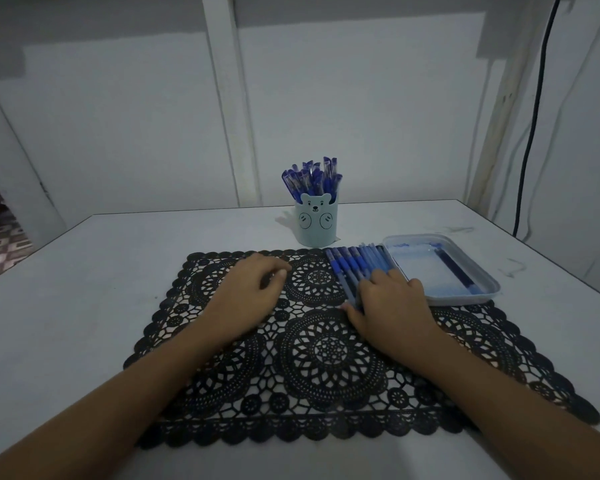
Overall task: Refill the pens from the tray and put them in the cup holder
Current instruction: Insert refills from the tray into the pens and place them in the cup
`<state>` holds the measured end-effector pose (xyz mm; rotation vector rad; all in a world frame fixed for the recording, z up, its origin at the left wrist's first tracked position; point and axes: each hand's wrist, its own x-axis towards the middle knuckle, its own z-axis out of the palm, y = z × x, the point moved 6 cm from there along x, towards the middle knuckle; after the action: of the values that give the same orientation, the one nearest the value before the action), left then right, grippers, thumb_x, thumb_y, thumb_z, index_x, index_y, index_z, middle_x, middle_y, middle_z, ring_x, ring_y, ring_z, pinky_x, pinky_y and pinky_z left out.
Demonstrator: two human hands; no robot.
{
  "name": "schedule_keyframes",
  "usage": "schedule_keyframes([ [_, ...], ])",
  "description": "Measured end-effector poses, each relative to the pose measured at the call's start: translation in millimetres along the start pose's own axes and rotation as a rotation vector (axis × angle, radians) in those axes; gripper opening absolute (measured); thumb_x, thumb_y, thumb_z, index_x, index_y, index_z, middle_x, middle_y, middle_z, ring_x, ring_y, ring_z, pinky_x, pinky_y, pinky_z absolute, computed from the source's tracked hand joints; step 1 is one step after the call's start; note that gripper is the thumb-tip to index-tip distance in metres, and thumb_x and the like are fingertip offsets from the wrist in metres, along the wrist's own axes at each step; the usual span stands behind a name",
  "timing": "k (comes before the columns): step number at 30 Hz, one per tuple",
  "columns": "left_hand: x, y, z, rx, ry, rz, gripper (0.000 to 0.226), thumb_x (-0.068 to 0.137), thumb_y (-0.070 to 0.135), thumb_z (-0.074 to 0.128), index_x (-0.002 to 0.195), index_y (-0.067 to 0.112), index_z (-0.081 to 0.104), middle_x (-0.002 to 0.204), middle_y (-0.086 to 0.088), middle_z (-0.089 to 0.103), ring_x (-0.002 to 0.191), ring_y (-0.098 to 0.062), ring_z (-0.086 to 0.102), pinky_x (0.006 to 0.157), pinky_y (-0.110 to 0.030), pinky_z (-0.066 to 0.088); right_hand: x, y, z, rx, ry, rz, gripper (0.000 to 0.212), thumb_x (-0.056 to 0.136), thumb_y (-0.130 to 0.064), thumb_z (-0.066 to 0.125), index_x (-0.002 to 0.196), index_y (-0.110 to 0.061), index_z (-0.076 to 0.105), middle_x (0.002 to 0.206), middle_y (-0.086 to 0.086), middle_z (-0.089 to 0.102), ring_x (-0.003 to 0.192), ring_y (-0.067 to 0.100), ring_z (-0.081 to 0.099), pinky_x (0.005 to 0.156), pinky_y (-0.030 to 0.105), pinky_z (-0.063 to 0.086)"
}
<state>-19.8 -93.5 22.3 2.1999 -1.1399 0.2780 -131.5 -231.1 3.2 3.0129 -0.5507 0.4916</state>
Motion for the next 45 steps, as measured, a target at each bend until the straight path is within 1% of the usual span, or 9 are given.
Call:
schedule_keyframes([
  [6,-5,-1,22,-0.030,-0.071,-0.176,0.032,0.092,0.051,0.034,0.091,0.032,0.061,0.087,0.019,0.058,0.087,-0.006,0.054,0.095,-0.044,0.038,-1,-6,-14,0.139,0.214,0.013,0.025,0.090,-0.037,0.046,0.087,-0.016,0.059,0.086,-0.001,0.056,0.084,0.018,0.053,0.076,0.037,0.039],
  [9,-4,2,23,-0.169,-0.088,-0.271,0.053,0.081,0.070,0.026,0.079,0.029,0.060,0.074,0.014,0.058,0.071,-0.006,0.054,0.082,-0.037,0.042,-10,-19,-22,0.195,0.379,-0.109,0.026,0.082,-0.036,0.046,0.068,-0.017,0.057,0.066,-0.004,0.052,0.061,0.017,0.052,0.059,0.035,0.042],
  [15,-5,13,12,-0.537,-0.074,-0.299,0.022,0.097,0.027,0.041,0.097,0.010,0.056,0.073,0.002,0.066,0.066,-0.008,0.064,0.071,-0.025,0.050,-22,-31,-31,0.353,0.424,-0.282,0.037,0.090,-0.043,0.037,0.084,-0.017,0.063,0.081,-0.004,0.056,0.076,0.015,0.052,0.067,0.033,0.041],
  [19,-6,32,-5,0.065,0.028,0.133,0.024,0.097,0.027,0.038,0.109,0.016,0.055,0.075,0.009,0.055,0.063,-0.012,0.053,0.056,-0.025,0.042,-28,-22,-49,0.240,0.675,-0.283,0.034,0.089,-0.025,0.048,0.115,-0.005,0.056,0.112,0.014,0.057,0.103,0.026,0.051,0.084,0.039,0.042],
  [22,-17,39,3,0.275,0.003,0.327,0.034,0.093,0.035,0.034,0.108,0.018,0.060,0.080,0.008,0.056,0.062,-0.008,0.051,0.047,-0.017,0.032,-19,-23,-34,0.031,0.548,-0.307,0.039,0.089,-0.028,0.043,0.117,-0.004,0.055,0.112,0.013,0.061,0.104,0.026,0.056,0.081,0.041,0.047],
  [25,-23,40,11,0.331,-0.053,0.396,0.035,0.089,0.034,0.034,0.097,0.018,0.064,0.073,0.008,0.057,0.056,-0.007,0.052,0.045,-0.008,0.021,-11,-21,-15,0.023,0.361,-0.333,0.036,0.087,-0.029,0.036,0.095,-0.008,0.064,0.083,0.006,0.065,0.069,0.023,0.063,0.054,0.035,0.052],
  [34,-26,35,16,0.322,-0.079,0.534,0.031,0.091,0.031,0.038,0.099,0.017,0.065,0.072,0.006,0.056,0.059,-0.010,0.053,0.050,-0.018,0.033,-14,-19,-13,0.118,0.224,-0.502,0.032,0.091,-0.038,0.033,0.083,-0.019,0.057,0.050,-0.007,0.050,0.036,0.011,0.041,0.033,0.025,0.038],
  [40,-25,31,16,0.335,-0.084,0.485,0.033,0.090,0.031,0.038,0.099,0.016,0.065,0.072,0.007,0.057,0.057,-0.008,0.051,0.046,-0.010,0.026,-9,-9,-12,0.107,0.193,-0.373,0.040,0.092,-0.054,0.024,0.094,-0.026,0.053,0.061,-0.010,0.055,0.049,0.007,0.052,0.044,0.025,0.044],
  [45,-18,9,9,0.238,0.023,0.252,0.042,0.091,0.041,0.031,0.109,0.020,0.061,0.080,0.013,0.053,0.063,-0.008,0.052,0.049,-0.009,0.028,-11,6,-9,0.272,0.079,-0.237,0.026,0.097,-0.026,0.032,0.113,-0.018,0.050,0.099,-0.006,0.052,0.089,0.009,0.049,0.074,0.019,0.036],
])
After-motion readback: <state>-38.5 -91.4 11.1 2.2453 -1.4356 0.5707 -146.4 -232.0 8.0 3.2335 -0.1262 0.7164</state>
